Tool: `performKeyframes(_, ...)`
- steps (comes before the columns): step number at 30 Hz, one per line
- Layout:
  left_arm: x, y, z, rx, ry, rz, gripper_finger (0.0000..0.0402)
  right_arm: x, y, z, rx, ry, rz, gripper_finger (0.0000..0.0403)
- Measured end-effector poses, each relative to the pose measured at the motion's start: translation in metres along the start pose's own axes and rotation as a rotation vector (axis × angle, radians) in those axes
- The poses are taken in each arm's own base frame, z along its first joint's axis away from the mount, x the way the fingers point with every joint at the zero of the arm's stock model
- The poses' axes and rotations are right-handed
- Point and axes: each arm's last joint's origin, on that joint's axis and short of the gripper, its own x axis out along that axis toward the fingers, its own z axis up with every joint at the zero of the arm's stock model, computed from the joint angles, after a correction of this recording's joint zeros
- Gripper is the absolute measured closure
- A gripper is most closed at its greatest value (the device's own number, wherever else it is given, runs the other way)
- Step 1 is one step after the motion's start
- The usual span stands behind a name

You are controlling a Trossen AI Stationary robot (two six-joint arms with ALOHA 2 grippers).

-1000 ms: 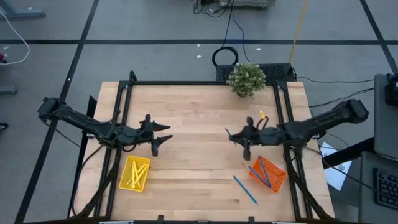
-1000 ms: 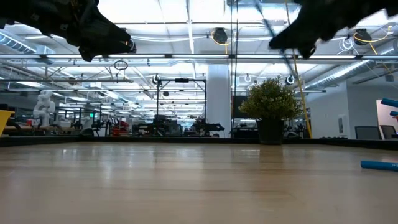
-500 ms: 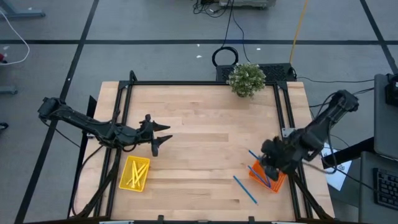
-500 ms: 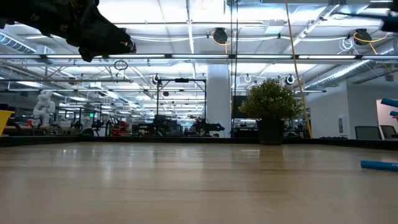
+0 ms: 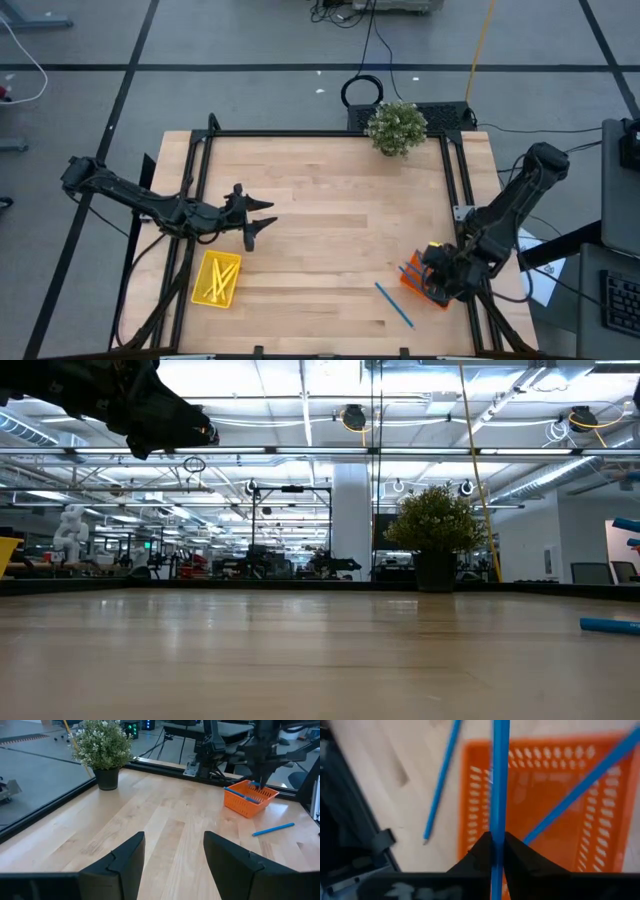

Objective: Sort pens & pencils
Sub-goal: Put the top blue pencil into the orange bin, then put the blue pencil into the orange bin

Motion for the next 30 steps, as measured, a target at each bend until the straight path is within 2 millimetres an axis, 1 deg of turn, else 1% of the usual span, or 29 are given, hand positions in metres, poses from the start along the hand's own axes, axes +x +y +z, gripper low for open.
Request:
performKeyframes(3, 0.000, 0.000, 0.000, 0.002, 0.000, 0.000, 0.0195, 0.005, -0.006, -0.003, 0.050, 0.038, -0.024, 0.0368)
performKeyframes(7, 0.000, 0.000, 0.000, 0.001, 0.000, 0.001, 0.0195, 0.009, -0.010, -0.004, 0.064, 0.051, -0.037, 0.0343)
performKeyframes(15, 0.000, 0.000, 0.000, 0.001, 0.000, 0.000, 0.0195, 0.008, -0.010, -0.004, 0.077, 0.054, -0.034, 0.0329)
performKeyframes(18, 0.000, 0.000, 0.000, 0.001, 0.000, 0.000, 0.0195, 0.004, -0.009, -0.004, 0.082, 0.067, 0.005, 0.0329)
performKeyframes(21, 0.000, 0.000, 0.000, 0.001, 0.000, 0.000, 0.0195, -0.003, -0.003, -0.002, 0.067, 0.050, 0.117, 0.0329)
performKeyframes(23, 0.000, 0.000, 0.000, 0.001, 0.000, 0.000, 0.0195, -0.009, 0.004, 0.003, 0.037, -0.019, 0.218, 0.0329)
performKeyframes(25, 0.000, 0.000, 0.000, 0.001, -0.001, 0.000, 0.0195, -0.015, 0.013, 0.009, -0.022, -0.130, 0.325, 0.0328)
performKeyframes(27, 0.000, 0.000, 0.000, 0.002, -0.001, 0.000, 0.0195, -0.020, 0.024, 0.017, -0.109, -0.253, 0.431, 0.0328)
performKeyframes(30, 0.000, 0.000, 0.000, 0.002, 0.000, 0.001, 0.0195, -0.023, 0.040, 0.029, -0.248, -0.399, 0.539, 0.0332)
